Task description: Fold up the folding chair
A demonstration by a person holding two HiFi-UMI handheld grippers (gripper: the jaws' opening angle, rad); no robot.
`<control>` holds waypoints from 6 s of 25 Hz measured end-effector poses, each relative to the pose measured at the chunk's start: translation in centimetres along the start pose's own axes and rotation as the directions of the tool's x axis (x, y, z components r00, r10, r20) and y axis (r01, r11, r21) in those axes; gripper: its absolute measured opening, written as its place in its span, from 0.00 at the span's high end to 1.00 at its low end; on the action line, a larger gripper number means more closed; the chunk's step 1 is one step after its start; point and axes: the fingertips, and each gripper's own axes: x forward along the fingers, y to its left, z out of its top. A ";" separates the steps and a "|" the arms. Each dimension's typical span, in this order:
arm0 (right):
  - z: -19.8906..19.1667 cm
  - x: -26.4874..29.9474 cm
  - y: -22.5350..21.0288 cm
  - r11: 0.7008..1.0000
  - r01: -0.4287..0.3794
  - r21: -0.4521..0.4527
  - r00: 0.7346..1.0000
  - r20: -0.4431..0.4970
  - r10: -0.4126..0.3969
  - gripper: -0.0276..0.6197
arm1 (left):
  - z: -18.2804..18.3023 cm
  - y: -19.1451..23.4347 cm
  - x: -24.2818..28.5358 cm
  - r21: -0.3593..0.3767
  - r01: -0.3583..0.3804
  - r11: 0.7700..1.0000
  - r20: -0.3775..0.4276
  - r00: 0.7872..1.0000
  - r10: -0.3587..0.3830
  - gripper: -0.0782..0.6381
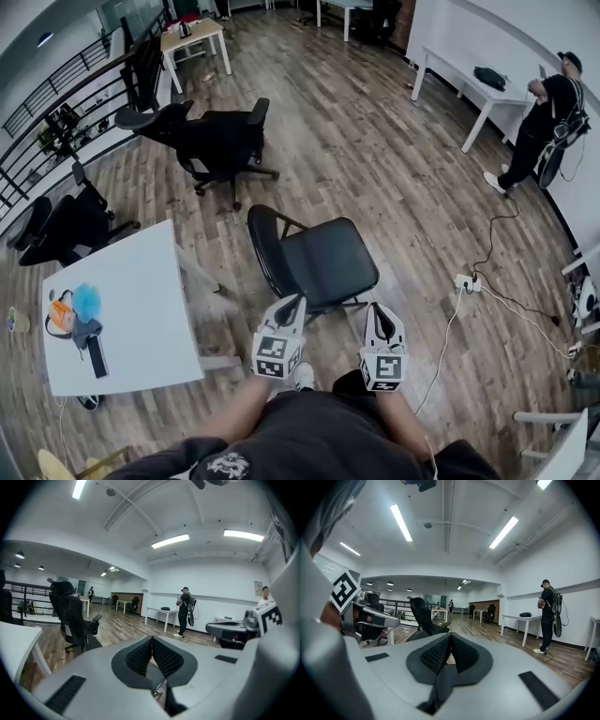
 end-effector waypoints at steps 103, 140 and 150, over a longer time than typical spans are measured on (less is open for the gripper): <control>-52.2 34.7 -13.5 0.394 -0.192 0.899 0.205 -0.356 0.912 0.33 | -17.2 20.9 15.1 -0.212 -0.690 0.692 -0.632 0.637 0.441 0.54; -15.2 24.4 19.2 -0.005 -0.331 0.944 0.116 0.046 0.992 0.34 | 0.3 23.7 1.3 -0.501 -0.477 0.722 -0.272 0.879 0.392 0.71; -13.2 22.0 30.9 -0.050 -0.312 0.949 0.046 0.068 0.997 0.34 | 1.4 23.9 -1.0 -0.459 -0.507 0.730 -0.296 0.862 0.412 0.69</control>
